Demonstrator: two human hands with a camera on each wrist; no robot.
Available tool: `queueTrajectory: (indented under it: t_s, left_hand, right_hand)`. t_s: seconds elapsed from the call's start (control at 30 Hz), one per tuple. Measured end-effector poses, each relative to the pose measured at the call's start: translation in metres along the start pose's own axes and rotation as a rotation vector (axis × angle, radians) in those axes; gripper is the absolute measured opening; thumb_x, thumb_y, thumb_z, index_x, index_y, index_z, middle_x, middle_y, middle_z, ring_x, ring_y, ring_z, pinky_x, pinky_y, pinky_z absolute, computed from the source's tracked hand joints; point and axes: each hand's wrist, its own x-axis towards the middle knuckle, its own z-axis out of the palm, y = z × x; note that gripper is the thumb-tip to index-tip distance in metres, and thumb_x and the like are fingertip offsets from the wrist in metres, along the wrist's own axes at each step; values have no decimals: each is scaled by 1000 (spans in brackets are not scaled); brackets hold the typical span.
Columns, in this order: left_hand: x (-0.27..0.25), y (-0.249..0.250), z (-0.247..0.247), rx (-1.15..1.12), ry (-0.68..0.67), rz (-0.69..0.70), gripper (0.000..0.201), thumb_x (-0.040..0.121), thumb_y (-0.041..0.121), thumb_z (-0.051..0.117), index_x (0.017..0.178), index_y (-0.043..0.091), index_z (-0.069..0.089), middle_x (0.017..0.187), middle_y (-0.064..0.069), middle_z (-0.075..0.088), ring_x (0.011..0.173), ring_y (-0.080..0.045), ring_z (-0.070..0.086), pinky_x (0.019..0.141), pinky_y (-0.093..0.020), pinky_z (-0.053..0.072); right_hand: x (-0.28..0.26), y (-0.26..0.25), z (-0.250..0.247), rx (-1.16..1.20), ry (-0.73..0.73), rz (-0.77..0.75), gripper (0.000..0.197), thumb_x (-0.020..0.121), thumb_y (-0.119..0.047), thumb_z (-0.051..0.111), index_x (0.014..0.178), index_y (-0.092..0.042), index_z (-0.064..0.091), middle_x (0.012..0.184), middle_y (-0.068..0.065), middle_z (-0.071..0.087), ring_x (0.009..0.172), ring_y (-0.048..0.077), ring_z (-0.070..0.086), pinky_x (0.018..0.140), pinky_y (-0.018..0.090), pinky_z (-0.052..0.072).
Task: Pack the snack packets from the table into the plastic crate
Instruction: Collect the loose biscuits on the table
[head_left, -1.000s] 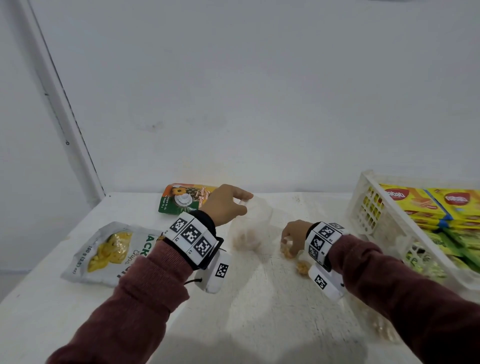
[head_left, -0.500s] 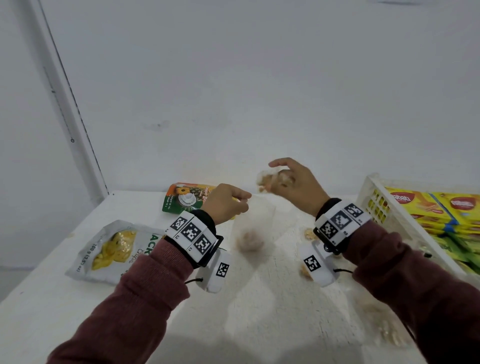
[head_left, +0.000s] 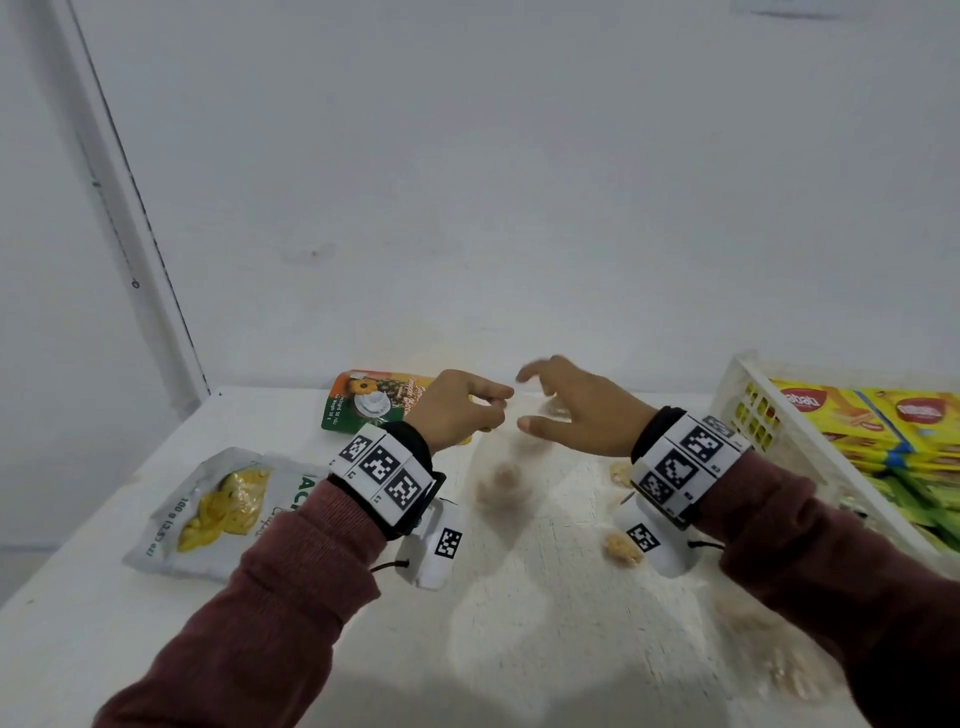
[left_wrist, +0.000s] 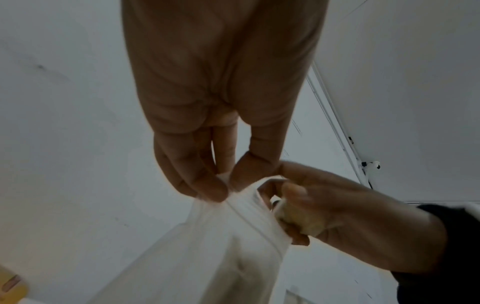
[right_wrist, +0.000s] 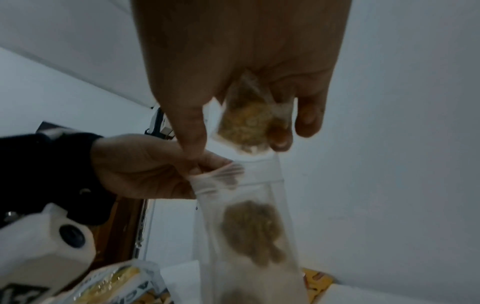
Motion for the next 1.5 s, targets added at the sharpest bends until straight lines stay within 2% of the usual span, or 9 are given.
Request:
queueTrajectory:
  t_s: [0.2, 0.33, 0.43, 0.57, 0.83, 1.0, 1.2, 1.33, 1.5]
  left_hand:
    - [2, 1, 2, 14, -26, 11, 33, 78, -5, 58, 108, 5, 68, 84, -1, 63, 60, -3, 57, 75, -33, 44]
    - [0, 3, 3, -51, -23, 37, 17, 72, 9, 63, 77, 22, 73, 67, -8, 62, 55, -11, 48, 67, -33, 34]
    - [0, 1, 4, -113, -28, 30, 24, 63, 25, 66, 85, 19, 74, 88, -16, 71, 73, -17, 57, 74, -40, 46]
    - [4, -2, 4, -132, 2, -12, 32, 66, 19, 71, 98, 12, 70, 84, -1, 68, 81, -18, 62, 92, -46, 49]
    - [5, -2, 13, -154, -9, 85, 32, 87, 7, 60, 119, 6, 61, 100, -2, 61, 71, -1, 54, 62, -11, 48]
    - [0, -23, 23, -84, -133, 75, 92, 67, 22, 83, 140, 23, 28, 121, 4, 44, 107, -14, 50, 84, -23, 42]
    - [-5, -39, 42, -255, -245, 56, 35, 60, 21, 80, 92, 21, 66, 85, 4, 69, 75, -6, 66, 74, -27, 54]
    - [-5, -39, 39, -256, -279, 56, 14, 76, 14, 74, 89, 13, 68, 85, -4, 70, 80, -16, 67, 82, -40, 54]
    - [-5, -35, 39, -238, -321, 42, 21, 88, 15, 62, 68, 20, 61, 48, 15, 60, 49, 6, 56, 55, -14, 48]
  right_hand:
    - [7, -7, 6, 722, 354, 32, 22, 92, -4, 49, 81, -22, 42, 82, 3, 50, 75, 17, 53, 73, 25, 44]
    - [4, -7, 29, 544, 423, 16, 20, 82, -10, 67, 83, -22, 51, 76, -12, 62, 76, 16, 61, 72, 19, 44]
    - [0, -3, 40, 315, 449, -7, 14, 82, -33, 60, 84, -27, 48, 74, -21, 59, 80, 16, 67, 85, 30, 37]
    - [-6, 3, 37, 111, 282, -11, 35, 76, -64, 49, 89, -31, 46, 94, -23, 55, 98, -4, 53, 87, 18, 7]
    - [-10, 12, 34, -247, 323, -71, 9, 86, -26, 60, 86, -17, 58, 80, -11, 56, 89, 9, 57, 79, 21, 4]
    - [-10, 16, 26, -132, 499, -9, 12, 90, -11, 45, 87, -22, 41, 64, -1, 66, 66, 22, 63, 80, 24, 13]
    - [-15, 7, 12, 24, 549, -74, 16, 88, -23, 44, 103, -26, 41, 60, -25, 53, 62, -15, 50, 80, 24, 22]
    - [-23, 3, -4, 199, 396, 65, 28, 84, -31, 65, 103, -15, 53, 76, -18, 62, 55, 3, 54, 91, 29, 26]
    - [-27, 2, -8, 281, 360, 126, 34, 76, -26, 74, 93, -23, 45, 84, -15, 63, 56, -11, 54, 83, 31, 35]
